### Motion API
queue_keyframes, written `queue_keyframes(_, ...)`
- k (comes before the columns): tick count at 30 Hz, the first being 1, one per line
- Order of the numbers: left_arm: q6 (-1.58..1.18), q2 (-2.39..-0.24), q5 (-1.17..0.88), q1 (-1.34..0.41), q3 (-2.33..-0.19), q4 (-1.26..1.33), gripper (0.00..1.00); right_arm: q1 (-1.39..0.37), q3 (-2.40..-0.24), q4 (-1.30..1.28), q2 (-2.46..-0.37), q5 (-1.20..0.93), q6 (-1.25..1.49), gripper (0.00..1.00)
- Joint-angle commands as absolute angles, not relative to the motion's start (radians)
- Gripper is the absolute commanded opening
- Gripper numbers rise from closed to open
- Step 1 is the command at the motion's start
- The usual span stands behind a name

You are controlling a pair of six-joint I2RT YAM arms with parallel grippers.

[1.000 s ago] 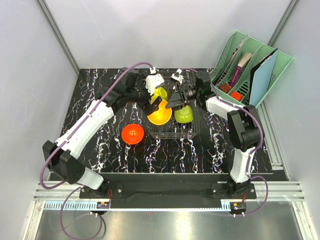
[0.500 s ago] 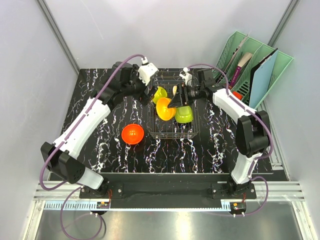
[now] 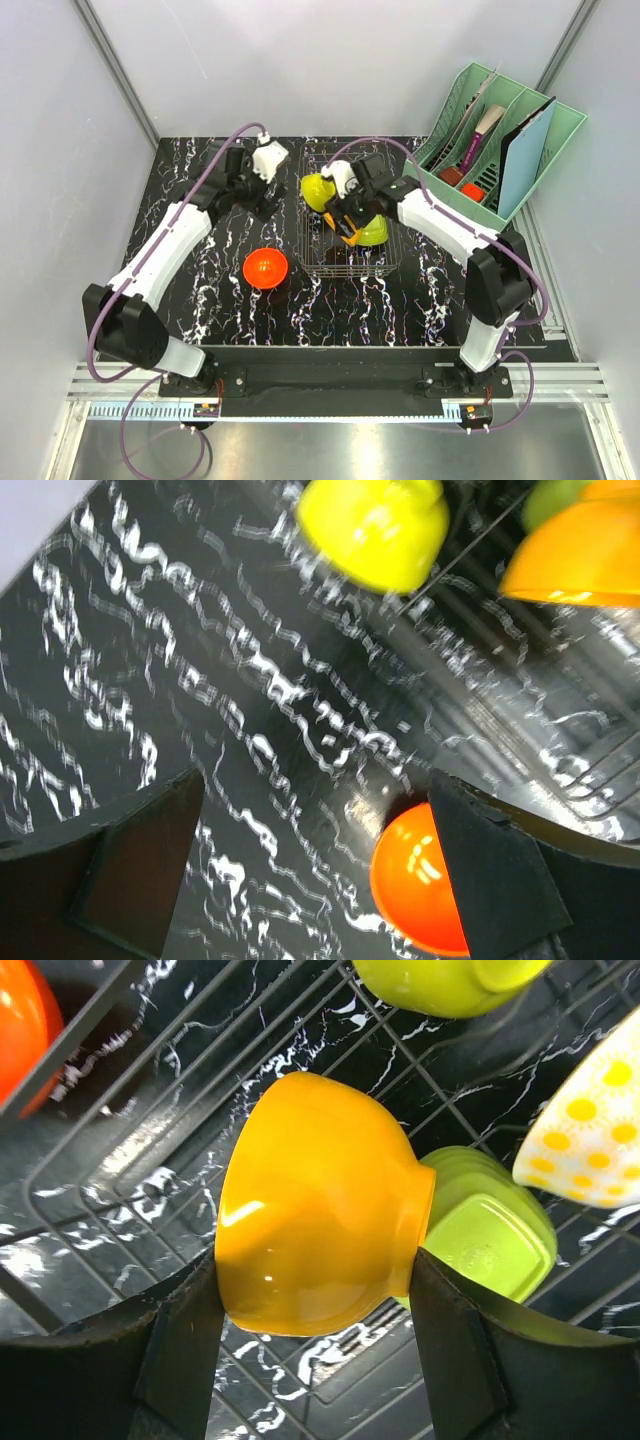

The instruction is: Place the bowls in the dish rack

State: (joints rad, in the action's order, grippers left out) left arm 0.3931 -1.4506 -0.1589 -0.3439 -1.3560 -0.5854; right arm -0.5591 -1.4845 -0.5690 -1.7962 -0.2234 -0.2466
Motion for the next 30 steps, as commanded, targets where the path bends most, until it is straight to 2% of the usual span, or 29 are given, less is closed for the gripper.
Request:
queue_keyframes(1, 0.402, -1.365, -0.186, -0.296, -1.309, -0.546, 0.99, -0.594, -1.493, -0.563, -1.750, -0.022, -0.389, 0.00)
queue_keyframes(20, 0.413, -1.284, -0.247, -0.187, -1.189, -0.512, 0.99, -0.873, -1.468, -0.529, -1.904, 0.296, -0.606, 0.00)
queue_keyframes(30, 0.428, -1.266, -0.282, -0.133, -1.158, -0.503, 0.99, -0.925, -1.427, -0.538, -1.931, 0.393, -0.719, 0.00)
